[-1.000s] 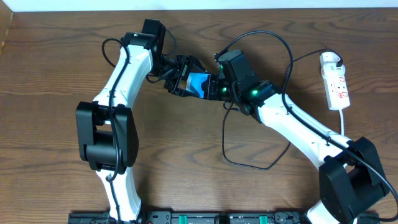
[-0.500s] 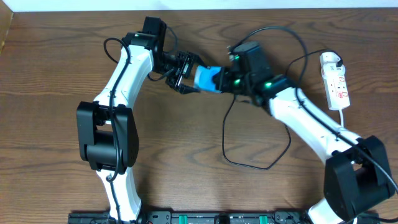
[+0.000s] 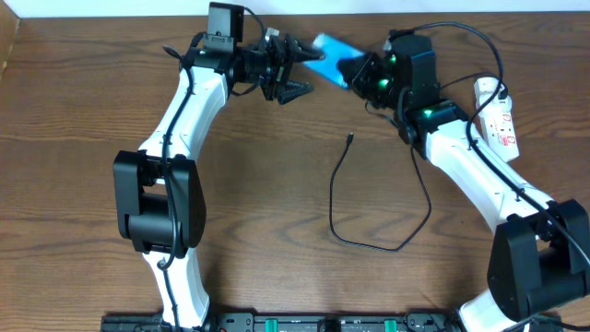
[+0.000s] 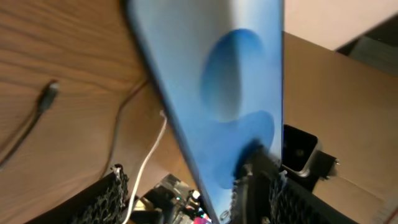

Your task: Plug charger to phone and switch on socket

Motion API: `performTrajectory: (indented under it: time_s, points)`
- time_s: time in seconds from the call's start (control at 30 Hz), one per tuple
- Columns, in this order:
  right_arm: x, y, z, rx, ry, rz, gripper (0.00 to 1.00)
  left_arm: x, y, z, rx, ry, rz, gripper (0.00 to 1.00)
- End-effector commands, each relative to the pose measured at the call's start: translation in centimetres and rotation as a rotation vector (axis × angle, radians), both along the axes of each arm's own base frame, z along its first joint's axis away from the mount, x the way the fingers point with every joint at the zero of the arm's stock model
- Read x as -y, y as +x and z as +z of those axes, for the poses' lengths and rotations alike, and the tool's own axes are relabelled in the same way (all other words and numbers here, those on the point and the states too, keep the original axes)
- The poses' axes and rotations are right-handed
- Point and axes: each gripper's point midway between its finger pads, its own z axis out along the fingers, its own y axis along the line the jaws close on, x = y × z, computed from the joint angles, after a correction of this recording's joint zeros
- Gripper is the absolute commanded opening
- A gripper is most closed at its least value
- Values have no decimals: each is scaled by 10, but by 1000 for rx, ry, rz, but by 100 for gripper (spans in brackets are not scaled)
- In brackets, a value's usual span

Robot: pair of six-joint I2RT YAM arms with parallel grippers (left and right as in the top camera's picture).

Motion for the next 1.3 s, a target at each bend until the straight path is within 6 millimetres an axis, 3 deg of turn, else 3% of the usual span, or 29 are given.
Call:
performTrajectory:
  time_s: [0.0,0.27,0.47,0.63,1.0,1.27]
  points:
    - [4,5,43,-44,218,-114,1,2,3,24,-21,-61,22,73]
    - [-11,1,52,-180,437,-167,2,-2,38,41,-23,-90,186,73]
    - [-29,-4,72,-147,508,-119,1,-6,45,38,-45,-78,243,65]
    - [-47,-13,74,-161,519,-87,1,-6,46,37,-68,-81,258,61]
    - [-48,-14,73,-179,536,-96,1,-8,49,36,-66,-73,275,36]
    - [-48,-14,73,-181,535,-97,1,-11,53,34,-61,-60,301,11]
